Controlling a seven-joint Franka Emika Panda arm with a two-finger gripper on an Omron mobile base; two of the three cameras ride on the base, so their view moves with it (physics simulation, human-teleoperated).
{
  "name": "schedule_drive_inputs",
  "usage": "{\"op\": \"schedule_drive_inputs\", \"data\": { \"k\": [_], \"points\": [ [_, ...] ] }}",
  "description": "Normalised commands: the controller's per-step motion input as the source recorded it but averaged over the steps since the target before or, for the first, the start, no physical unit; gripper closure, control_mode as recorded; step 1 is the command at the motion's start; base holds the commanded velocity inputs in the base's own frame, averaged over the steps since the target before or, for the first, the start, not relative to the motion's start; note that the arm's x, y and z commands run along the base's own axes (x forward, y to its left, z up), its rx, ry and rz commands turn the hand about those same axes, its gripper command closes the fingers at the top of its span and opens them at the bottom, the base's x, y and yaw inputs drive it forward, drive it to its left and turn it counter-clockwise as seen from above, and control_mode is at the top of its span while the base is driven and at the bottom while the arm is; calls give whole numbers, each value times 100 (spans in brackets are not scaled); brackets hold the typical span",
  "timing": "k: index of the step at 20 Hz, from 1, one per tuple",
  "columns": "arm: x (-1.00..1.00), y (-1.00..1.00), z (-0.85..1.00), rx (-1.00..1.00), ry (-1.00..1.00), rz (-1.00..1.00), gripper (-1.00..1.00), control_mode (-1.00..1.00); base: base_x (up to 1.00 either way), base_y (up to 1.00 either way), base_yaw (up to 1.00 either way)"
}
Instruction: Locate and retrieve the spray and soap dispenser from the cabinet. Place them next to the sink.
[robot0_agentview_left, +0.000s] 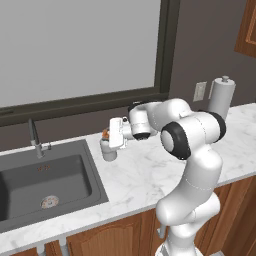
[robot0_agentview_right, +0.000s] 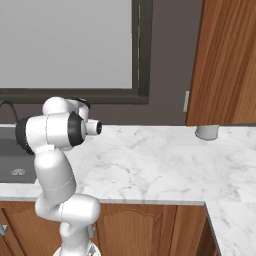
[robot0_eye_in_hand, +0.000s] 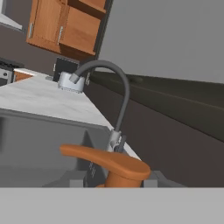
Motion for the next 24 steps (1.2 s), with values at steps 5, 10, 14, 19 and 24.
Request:
{"op": "schedule_drive_inputs", "data": {
  "k": [5,10,14,19,24],
  "points": [
    [-4,-13,-11,0,0,0,100,-100,0,0,0],
    [-1,-7,-12,0,0,0,-100,-100,0,0,0],
    [0,-5,-7,0,0,0,-100,-100,0,0,0],
    [0,-3,-6,0,0,0,-100,-100,0,0,0],
    [0,-5,-6,0,0,0,-100,-100,0,0,0]
  ]
}}
